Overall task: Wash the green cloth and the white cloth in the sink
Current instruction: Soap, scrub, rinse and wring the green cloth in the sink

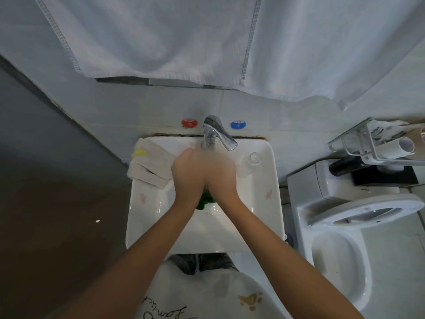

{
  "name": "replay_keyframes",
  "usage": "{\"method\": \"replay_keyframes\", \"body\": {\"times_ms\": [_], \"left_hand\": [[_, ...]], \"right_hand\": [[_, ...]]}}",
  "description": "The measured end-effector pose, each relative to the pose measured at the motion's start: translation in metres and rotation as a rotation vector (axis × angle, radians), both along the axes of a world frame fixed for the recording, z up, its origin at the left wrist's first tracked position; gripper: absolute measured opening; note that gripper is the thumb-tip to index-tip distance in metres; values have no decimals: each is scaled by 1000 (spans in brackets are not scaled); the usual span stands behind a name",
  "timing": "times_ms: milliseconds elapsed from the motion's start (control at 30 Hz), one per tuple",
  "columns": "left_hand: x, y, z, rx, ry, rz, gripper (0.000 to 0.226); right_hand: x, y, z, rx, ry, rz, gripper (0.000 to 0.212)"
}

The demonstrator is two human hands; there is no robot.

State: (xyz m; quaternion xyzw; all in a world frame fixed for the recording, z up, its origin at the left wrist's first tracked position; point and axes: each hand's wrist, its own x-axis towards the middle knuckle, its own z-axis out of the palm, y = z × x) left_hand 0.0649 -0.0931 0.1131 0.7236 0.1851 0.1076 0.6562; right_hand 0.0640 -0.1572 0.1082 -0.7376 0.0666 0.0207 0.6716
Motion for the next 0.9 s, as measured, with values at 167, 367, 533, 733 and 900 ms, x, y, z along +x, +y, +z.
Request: {"method": "replay_keyframes", "body": {"times_ms": [167, 367, 533, 733, 900], "left_hand": [[0, 2, 3, 28, -18, -29, 40], [3, 43, 7, 134, 110, -303, 29], [9, 82, 21, 302, 218, -580, 22], [13, 98, 32, 591, 315, -775, 26], [7, 89, 26, 808, 306, -815, 32]], "right_hand": [[0, 1, 3, -19, -7, -59, 31], [-2, -36, 1, -255, -31, 248, 20], [7, -60, 6, -399, -38, 400, 19], [20, -72, 15, -787, -90, 662, 17], [25, -75, 18, -891, 65, 697, 17]]}}
